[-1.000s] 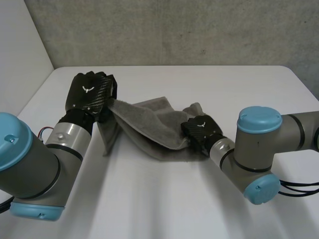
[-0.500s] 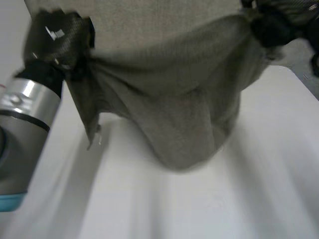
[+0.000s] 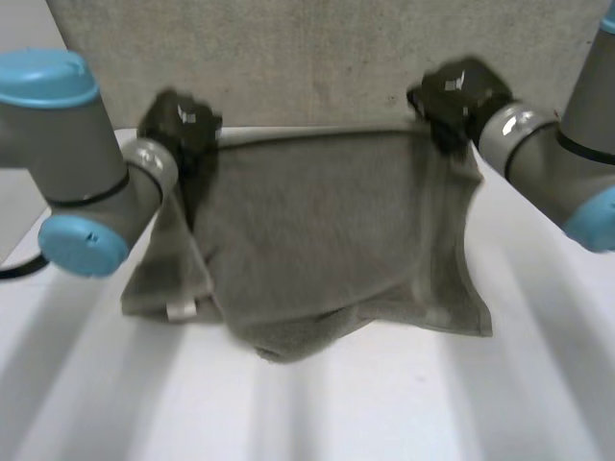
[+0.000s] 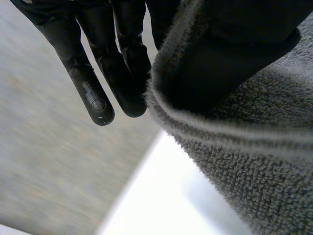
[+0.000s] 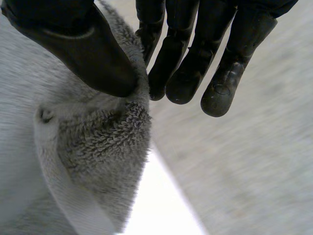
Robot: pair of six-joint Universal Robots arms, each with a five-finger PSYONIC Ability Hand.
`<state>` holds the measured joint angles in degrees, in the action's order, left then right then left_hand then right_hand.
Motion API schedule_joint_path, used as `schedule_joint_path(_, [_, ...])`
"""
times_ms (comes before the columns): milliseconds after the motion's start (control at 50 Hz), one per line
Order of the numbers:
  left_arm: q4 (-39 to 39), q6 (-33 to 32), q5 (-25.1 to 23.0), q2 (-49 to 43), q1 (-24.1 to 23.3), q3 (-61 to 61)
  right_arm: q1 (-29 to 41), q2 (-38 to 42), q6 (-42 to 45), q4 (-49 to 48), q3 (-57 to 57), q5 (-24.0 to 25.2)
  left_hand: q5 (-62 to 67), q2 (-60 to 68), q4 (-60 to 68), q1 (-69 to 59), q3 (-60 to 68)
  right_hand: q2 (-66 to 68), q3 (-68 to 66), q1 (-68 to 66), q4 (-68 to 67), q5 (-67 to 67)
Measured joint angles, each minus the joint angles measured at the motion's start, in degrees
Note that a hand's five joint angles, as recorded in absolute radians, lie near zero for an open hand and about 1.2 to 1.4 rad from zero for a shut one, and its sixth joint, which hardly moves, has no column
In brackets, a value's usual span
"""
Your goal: Fold the towel.
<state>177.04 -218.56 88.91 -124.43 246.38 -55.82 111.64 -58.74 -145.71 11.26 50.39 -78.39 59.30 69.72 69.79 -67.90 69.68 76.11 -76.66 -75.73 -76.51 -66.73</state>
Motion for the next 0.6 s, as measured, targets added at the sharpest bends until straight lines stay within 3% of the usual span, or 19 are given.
schedule_joint_path(80, [9.05, -0.53, 0.21, 1.13, -0.06, 4.72, 0.49, -1.2, -1.86, -16.24, 0.54, -4.12, 0.0, 0.0, 0.0, -0.16, 0.0, 0.08, 0.0, -0.01, 0.0, 0.0])
schedule_joint_path(160, [22.82, 4.04, -0.04, 7.84, 0.23, 2.85, 0.46, -8.01, -3.43, -34.75, 6.92, -7.59, 0.25, 0.0, 0.0, -0.16, 0.0, 0.28, 0.0, -0.01, 0.0, 0.0])
schedule_joint_path(240, [32.57, 9.78, -1.37, 14.6, 1.21, -3.26, 0.34, -13.01, -4.24, -40.95, 11.81, -8.42, 0.29, 0.0, 0.0, -0.15, 0.0, 0.29, 0.0, -0.01, 0.0, -0.02])
schedule_joint_path(340, [35.44, 13.8, -3.5, 18.92, 2.68, -11.84, 0.2, -15.18, -5.41, -37.82, 15.32, -6.98, 0.29, 0.0, 0.0, -0.15, 0.0, 0.3, -0.04, -0.01, 0.0, -0.08])
schedule_joint_path(600, [27.72, 13.29, -4.76, 17.15, 3.54, -34.05, -0.07, -13.08, -6.3, -23.01, 26.14, 0.76, 0.3, 0.0, 0.0, -0.15, 0.0, 0.56, -0.34, -0.01, 0.0, -0.42])
